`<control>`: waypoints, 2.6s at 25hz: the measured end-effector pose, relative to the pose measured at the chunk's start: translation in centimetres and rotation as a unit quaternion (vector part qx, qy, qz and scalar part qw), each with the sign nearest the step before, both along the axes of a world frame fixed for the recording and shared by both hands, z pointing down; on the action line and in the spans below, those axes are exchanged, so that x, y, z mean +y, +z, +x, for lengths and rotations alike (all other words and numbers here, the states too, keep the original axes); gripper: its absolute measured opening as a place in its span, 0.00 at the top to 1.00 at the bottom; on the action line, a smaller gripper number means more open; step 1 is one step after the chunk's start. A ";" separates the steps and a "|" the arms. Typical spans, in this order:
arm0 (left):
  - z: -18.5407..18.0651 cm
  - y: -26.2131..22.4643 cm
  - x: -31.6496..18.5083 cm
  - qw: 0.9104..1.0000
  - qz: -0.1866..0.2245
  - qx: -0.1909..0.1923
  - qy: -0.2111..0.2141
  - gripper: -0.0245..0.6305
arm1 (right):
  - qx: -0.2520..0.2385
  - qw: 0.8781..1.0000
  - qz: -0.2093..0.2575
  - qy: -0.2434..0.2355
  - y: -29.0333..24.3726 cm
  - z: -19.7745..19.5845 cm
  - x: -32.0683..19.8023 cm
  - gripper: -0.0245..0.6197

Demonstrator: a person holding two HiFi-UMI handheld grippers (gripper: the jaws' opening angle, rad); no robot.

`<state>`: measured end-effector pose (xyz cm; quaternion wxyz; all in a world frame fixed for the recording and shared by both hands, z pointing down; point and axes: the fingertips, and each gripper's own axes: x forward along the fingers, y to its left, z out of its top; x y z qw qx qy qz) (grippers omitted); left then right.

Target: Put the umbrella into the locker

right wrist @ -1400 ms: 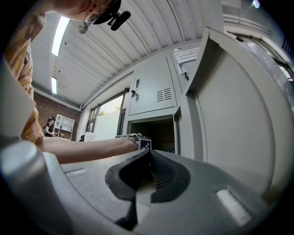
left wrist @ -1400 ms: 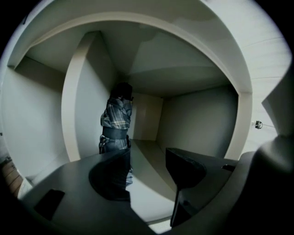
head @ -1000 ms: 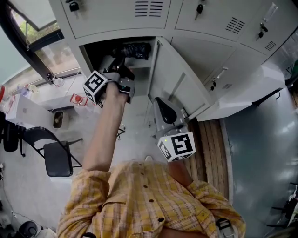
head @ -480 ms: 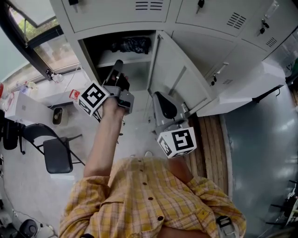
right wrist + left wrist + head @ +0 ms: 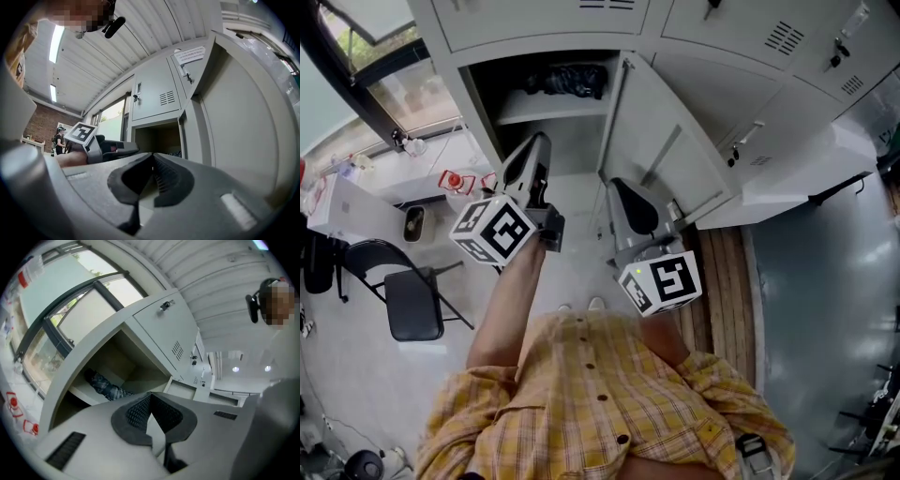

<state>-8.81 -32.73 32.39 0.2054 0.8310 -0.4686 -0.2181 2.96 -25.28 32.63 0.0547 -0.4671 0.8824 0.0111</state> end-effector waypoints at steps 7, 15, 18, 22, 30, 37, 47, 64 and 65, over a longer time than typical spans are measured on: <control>0.6 -0.7 3.1 0.992 0.055 -0.113 -0.028 0.96 | 0.005 1.000 -0.002 -0.011 -0.2 -0.7 0.3 0.96; 0.6 -0.8 5.5 0.975 0.087 -0.193 -0.060 0.96 | 0.007 1.000 -0.001 -0.015 -0.5 -1.3 0.5 0.96; 0.8 -1.0 6.3 0.968 0.100 -0.217 -0.075 0.96 | 0.008 1.000 0.000 -0.016 -0.5 -1.4 0.5 0.96; 0.5 -0.8 7.3 0.961 0.107 -0.239 -0.094 0.96 | 0.008 1.000 -0.001 -0.015 -0.5 -1.5 0.7 0.96; 1.2 -1.2 9.2 0.948 0.125 -0.273 -0.109 0.96 | 0.014 1.000 0.001 -0.015 -0.6 -2.0 0.9 0.96; 1.5 -0.5 10.3 0.941 0.125 -0.294 -0.113 0.96 | 0.017 1.000 0.006 -0.013 -0.5 -2.2 1.0 0.96; 2.2 0.4 10.4 0.943 0.114 -0.295 -0.104 0.96 | 0.022 1.000 0.013 -0.005 -0.4 -1.8 1.3 0.96; 2.8 0.1 10.6 0.939 0.127 -0.304 -0.100 0.96 | 0.021 1.000 0.021 -0.010 -0.4 -1.6 1.5 0.96; 2.8 0.0 10.6 0.938 0.130 -0.306 -0.099 0.96 | 0.022 0.999 0.022 -0.011 -0.4 -1.6 1.5 0.96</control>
